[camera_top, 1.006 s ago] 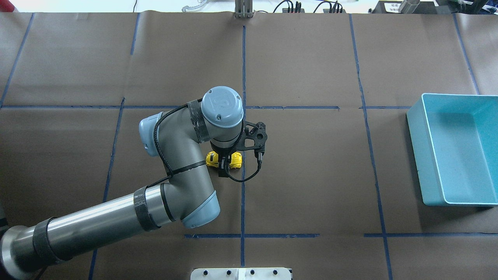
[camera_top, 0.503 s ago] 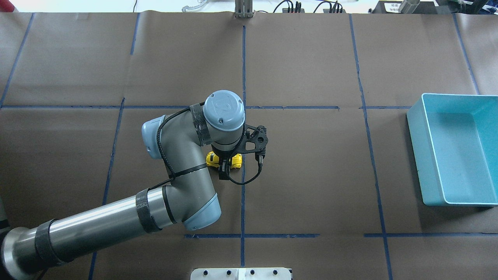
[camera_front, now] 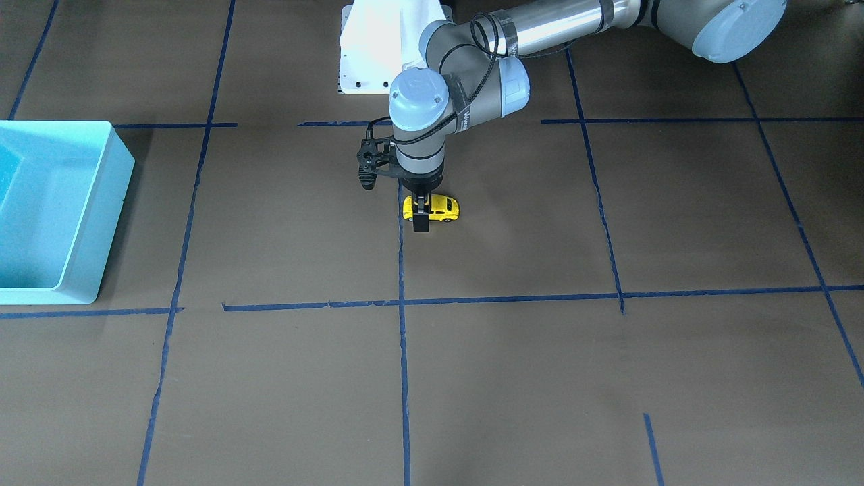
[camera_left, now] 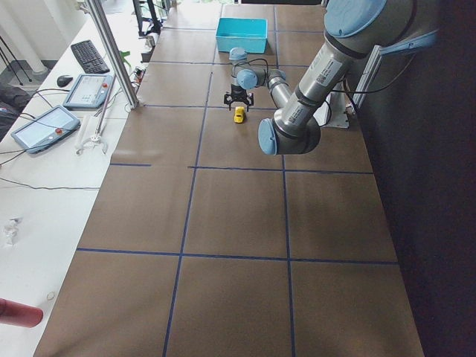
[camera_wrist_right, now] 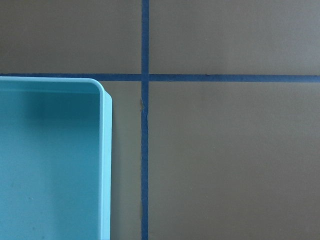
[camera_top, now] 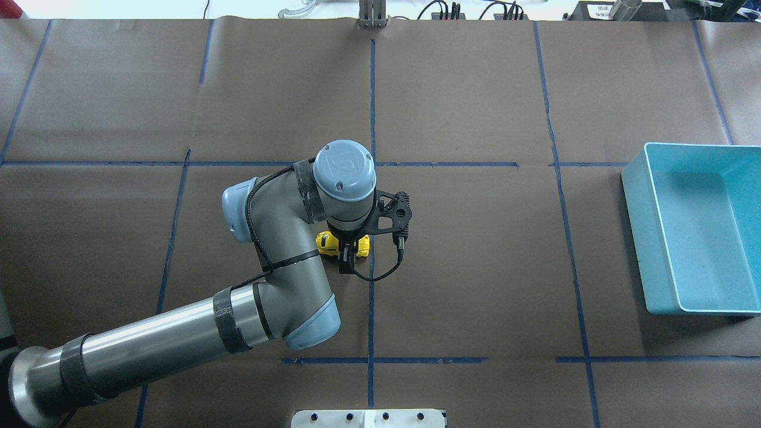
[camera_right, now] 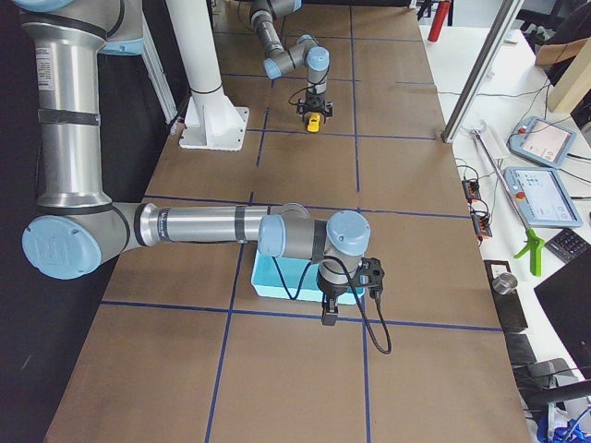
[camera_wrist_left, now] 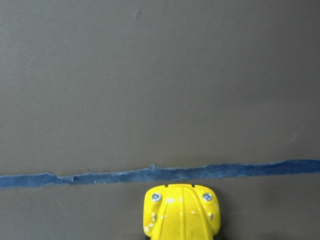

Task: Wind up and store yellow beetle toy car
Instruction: 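Press the held car down against the table with the left gripper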

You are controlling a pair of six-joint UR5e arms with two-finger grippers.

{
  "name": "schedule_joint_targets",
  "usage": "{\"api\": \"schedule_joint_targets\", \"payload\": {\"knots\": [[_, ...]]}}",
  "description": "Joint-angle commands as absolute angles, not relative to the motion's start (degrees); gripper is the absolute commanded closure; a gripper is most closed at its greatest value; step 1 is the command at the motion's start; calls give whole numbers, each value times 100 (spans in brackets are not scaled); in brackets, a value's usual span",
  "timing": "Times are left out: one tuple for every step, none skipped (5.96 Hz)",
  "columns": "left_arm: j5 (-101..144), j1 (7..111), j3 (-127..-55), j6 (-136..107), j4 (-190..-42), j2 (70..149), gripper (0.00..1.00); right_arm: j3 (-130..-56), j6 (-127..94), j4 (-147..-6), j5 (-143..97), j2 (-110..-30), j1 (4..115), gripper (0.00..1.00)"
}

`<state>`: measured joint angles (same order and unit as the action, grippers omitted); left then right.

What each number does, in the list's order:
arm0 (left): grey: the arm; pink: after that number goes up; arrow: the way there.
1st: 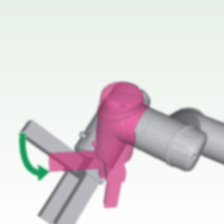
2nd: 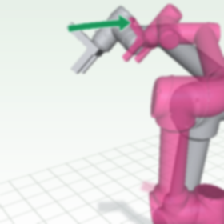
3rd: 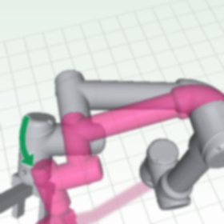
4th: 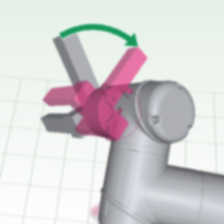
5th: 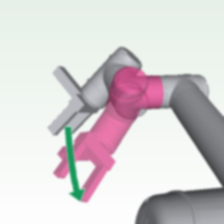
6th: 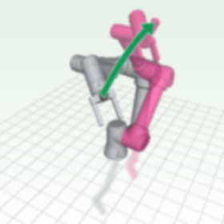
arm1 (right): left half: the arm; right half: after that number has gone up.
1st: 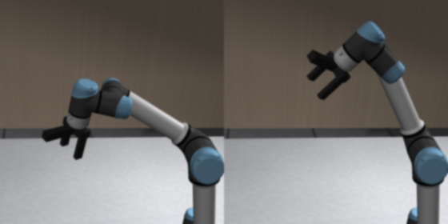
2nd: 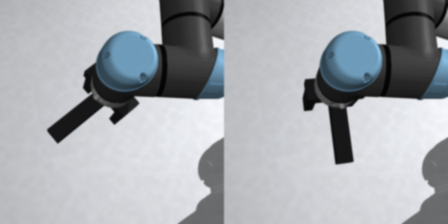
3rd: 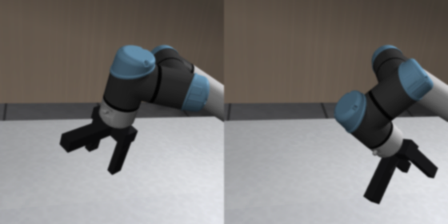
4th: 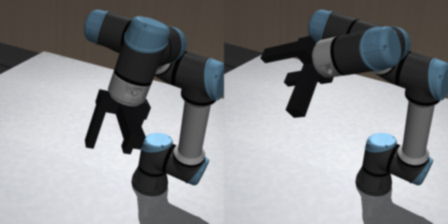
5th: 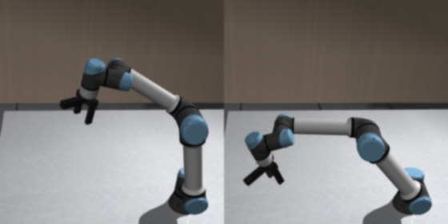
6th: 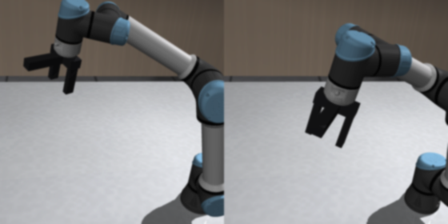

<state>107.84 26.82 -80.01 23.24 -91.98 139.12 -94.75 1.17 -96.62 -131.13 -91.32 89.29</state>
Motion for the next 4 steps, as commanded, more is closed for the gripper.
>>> {"api": "schedule_joint_targets", "payload": {"knots": [[10784, 2619, -7937, 2312, -9246, 13966, 0, -9475, 106, -9668, -13113, -9132, 8930, 0], [10784, 2602, -7937, 2312, -9246, 13966, 5, -9475, 105, -9668, -13113, -9132, 8930, 0], [10784, 2610, -7945, 2329, -9246, 13957, 16, -9475, 97, -9668, -13113, -9141, 8921, 0], [10784, 2610, -7945, 2355, -9246, 13948, 36, -9475, 88, -9668, -13122, -9149, 8930, 0]]}}
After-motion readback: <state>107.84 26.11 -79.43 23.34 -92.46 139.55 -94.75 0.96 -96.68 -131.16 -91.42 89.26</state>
